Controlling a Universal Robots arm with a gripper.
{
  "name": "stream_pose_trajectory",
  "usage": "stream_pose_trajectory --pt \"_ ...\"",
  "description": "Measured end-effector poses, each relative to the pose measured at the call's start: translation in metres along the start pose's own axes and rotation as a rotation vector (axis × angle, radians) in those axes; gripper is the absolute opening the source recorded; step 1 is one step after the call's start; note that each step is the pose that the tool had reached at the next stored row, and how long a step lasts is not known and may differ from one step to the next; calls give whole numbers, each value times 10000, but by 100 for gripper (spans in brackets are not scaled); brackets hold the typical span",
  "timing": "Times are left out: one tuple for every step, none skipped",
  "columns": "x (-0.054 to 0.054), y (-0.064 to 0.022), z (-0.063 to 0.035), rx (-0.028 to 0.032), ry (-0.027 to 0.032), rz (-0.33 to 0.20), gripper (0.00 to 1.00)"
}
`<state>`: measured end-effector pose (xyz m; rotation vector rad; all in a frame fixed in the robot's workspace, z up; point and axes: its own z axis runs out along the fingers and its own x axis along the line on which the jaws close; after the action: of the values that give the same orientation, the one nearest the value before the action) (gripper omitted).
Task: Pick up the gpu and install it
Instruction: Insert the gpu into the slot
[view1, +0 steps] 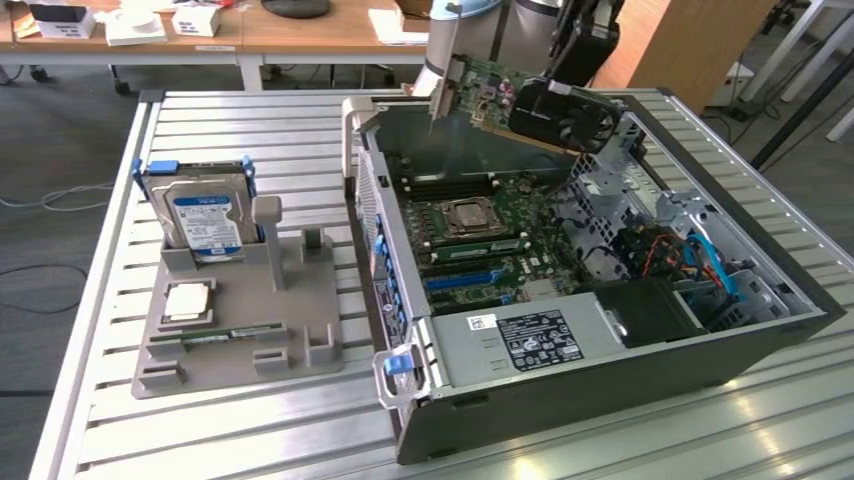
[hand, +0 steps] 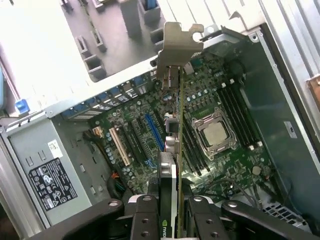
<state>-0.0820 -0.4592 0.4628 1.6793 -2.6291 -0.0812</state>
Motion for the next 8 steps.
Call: stream_pose_trajectory --pt "0 0 1 -2 9 -179 27" --pt "0 0 2 -4 19 -359 27" --pt "0 0 3 -6 29 -539 27" --pt "0 0 4 -8 40 -734 27" --pt "0 0 6 -10 50 -914 27" --pt "0 0 7 -11 60 -1094 27" --pt "0 0 8 -13 70 -1273 27" --pt "0 -1 9 -15 80 -1453 27"
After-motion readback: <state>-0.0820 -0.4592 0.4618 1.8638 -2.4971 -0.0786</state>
